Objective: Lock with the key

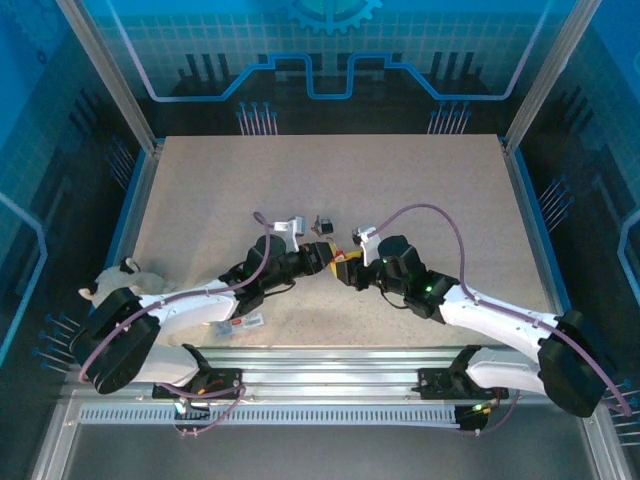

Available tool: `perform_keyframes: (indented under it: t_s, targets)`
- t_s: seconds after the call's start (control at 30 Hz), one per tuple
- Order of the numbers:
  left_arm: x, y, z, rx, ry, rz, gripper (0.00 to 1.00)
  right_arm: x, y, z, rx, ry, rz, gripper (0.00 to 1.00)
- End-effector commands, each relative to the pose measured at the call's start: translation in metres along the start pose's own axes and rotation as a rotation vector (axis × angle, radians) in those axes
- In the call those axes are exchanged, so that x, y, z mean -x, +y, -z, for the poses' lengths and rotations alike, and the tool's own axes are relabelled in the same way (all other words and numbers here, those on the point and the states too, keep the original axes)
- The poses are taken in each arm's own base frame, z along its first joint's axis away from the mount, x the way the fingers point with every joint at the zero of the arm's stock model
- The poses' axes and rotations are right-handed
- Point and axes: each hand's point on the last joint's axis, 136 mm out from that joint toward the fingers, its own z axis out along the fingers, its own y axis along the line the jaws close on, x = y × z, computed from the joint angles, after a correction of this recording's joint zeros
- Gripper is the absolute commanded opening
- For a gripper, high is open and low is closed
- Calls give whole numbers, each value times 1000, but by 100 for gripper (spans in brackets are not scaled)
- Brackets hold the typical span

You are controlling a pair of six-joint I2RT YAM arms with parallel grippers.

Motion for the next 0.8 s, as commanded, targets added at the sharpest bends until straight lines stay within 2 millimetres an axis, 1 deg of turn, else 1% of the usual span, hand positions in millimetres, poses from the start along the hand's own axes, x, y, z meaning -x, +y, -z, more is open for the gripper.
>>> perform_keyframes:
  t_s: [0.0,0.03,0.1,0.2,0.33,0.4,0.43,0.53,0.6,0.67,0.7,0.77]
  targets:
    - [-39,12,5,46,166,-21,27,81,8,22,14,-301,-14,0]
    - [-38,12,6,48,163,-23,30,81,8,21,14,-299,-12,0]
    - [-35,11,9,50,152,-23,43,80,11,20,23,-293,-6,0]
    - [-28,7,13,52,137,-22,48,76,13,17,28,-275,11,0]
    - [-16,-6,25,37,106,-20,66,73,12,16,21,-271,17,0]
    - [-7,-12,34,42,77,-25,74,72,11,16,20,-269,18,0]
    - [-2,-16,39,39,61,-30,75,73,12,16,23,-269,20,0]
    - [13,-26,56,46,7,-48,84,71,14,14,33,-258,22,0]
    - [22,-31,67,49,-30,-63,88,70,14,13,34,-254,22,0]
    - [28,-32,76,68,-57,-66,97,68,15,12,38,-249,23,0]
    - [31,-32,81,74,-71,-66,99,68,15,11,40,-247,23,0]
    - [34,-32,87,77,-89,-72,99,67,17,11,48,-242,26,0]
